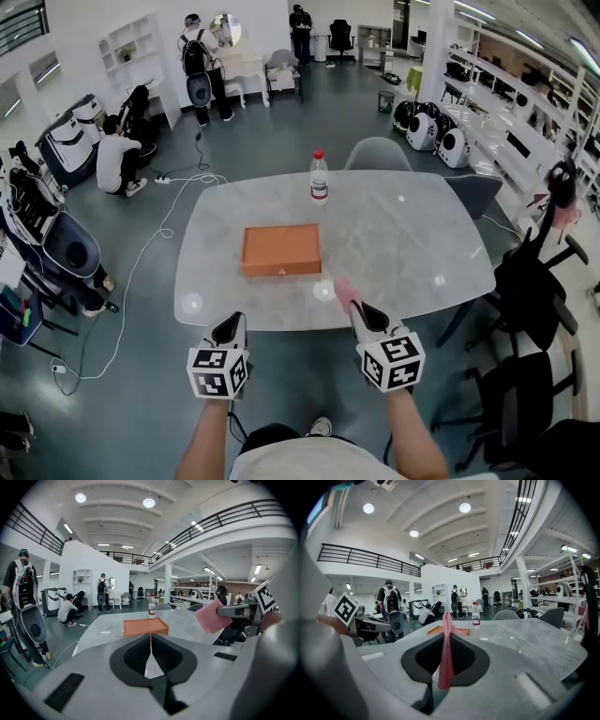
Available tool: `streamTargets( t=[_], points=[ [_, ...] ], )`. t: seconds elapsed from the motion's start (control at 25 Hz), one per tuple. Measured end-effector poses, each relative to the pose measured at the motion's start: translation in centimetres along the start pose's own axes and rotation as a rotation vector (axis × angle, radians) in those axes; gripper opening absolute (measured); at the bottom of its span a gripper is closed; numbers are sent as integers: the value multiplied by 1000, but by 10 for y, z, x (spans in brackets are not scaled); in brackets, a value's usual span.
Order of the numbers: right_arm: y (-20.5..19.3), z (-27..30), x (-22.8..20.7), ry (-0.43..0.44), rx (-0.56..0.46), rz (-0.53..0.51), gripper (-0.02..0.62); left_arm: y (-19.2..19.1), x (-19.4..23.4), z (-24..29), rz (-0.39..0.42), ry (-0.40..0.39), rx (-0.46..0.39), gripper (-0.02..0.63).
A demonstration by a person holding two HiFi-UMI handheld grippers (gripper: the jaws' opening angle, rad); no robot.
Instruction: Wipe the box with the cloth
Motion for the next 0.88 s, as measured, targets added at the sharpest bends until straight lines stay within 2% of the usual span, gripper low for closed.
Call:
streamTargets(
  t=[0.48,0.88],
  points=[
    [7,55,-12,61,12,0,18,4,20,36,-17,33,4,15],
    [21,155,8,75,37,2,18,17,99,97,-31,21,10,15]
  ],
)
Point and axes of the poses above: the fingertips, and each gripper's own axes: z forward along the fingers, x to its left, y out of its top, the point moved 9 cm from there along -z, backward along the fingers, and after that the axes turned 8 degrees about -x, right-handed, at the moved point
